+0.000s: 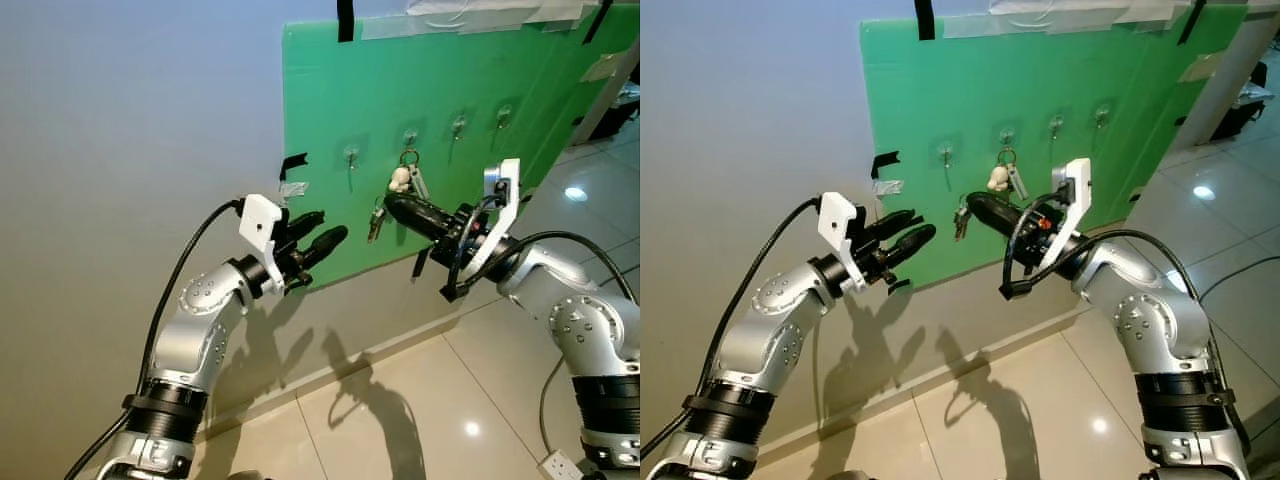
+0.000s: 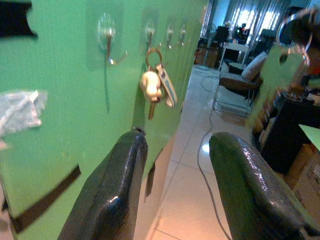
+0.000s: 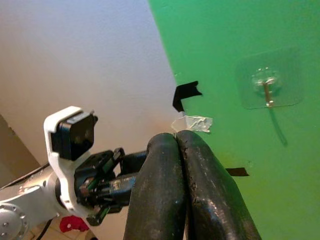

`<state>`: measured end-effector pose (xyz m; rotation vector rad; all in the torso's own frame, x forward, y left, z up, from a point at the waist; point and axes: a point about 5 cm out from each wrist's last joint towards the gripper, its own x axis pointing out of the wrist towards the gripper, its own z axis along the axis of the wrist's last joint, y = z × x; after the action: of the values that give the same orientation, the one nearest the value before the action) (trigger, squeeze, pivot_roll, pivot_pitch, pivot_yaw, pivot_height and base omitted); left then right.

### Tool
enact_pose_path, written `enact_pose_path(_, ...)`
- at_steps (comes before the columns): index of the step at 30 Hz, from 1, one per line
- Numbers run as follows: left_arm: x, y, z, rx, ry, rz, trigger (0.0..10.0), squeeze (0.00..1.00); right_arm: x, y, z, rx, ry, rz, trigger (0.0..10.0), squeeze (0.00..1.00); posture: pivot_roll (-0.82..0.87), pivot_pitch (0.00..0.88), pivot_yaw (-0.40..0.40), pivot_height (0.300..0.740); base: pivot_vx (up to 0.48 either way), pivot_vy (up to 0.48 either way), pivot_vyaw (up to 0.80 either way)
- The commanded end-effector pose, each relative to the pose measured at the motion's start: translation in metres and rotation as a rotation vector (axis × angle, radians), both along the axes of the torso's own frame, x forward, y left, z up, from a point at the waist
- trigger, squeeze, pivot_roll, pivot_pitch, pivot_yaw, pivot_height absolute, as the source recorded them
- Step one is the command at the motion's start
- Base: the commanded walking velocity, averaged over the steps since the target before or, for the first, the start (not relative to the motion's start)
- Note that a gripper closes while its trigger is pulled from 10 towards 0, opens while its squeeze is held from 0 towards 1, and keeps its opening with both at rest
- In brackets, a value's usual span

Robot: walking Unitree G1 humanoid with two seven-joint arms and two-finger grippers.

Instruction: Hang keys on a hook

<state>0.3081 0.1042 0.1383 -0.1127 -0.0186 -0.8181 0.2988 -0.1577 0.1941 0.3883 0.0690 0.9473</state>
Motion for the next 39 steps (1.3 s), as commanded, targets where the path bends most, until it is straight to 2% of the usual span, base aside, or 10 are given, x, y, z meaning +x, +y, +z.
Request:
enact_pose_path(1,-0.002,-0.004,0.005,-0.002,-0.017,-0.021,10.0,0.0,0.002,-0.003,0.01,-0.008,-0.031,-0.014,0.0,0.0,-0.06,0.0,0.001,0.74,0.0,0.0,0.0)
enact_pose_path(7,-0.006,-0.005,0.002,0.004,-0.003,-0.025,10.0,0.0,0.013,-0.006,0.006,-0.034,-0.036,-0.109,0.0,0.0,-0.05,0.0,0.0,0.74,0.0,0.0,0.0)
enact_pose_path(12,-0.012,-0.008,-0.005,0.014,0.015,-0.028,10.0,0.0,0.018,-0.002,0.001,-0.014,-0.022,-0.151,0.0,0.0,-0.04,0.0,-0.002,0.74,0.0,0.0,0.0)
enact_pose_path(15,-0.016,-0.01,-0.012,0.032,0.002,0.037,10.0,0.0,0.028,0.0,-0.007,0.012,0.001,-0.211,0.0,0.0,-0.03,0.0,-0.004,0.74,0.0,0.0,0.0)
enact_pose_path(19,-0.02,-0.009,-0.02,0.002,0.003,0.133,10.0,0.0,0.041,0.0,-0.018,-0.002,0.006,-0.292,0.0,0.0,-0.02,0.0,-0.005,0.74,0.0,0.0,0.0)
enact_pose_path(23,-0.029,-0.014,-0.025,-0.015,0.015,0.168,10.0,0.0,0.051,0.004,-0.029,-0.013,0.021,-0.362,0.0,0.0,-0.01,0.0,-0.009,0.74,0.0,0.0,0.0)
enact_pose_path(34,-0.032,-0.009,-0.028,-0.003,0.018,0.234,10.0,0.0,0.067,0.011,-0.036,0.015,0.034,-0.387,0.0,0.0,0.01,0.0,-0.022,0.74,0.0,0.0,0.0)
enact_pose_path(39,-0.033,-0.006,-0.031,0.017,-0.001,0.262,10.0,0.0,0.073,0.013,-0.031,0.022,0.022,-0.403,0.0,0.0,0.01,0.0,-0.029,0.74,0.0,0.0,0.0)
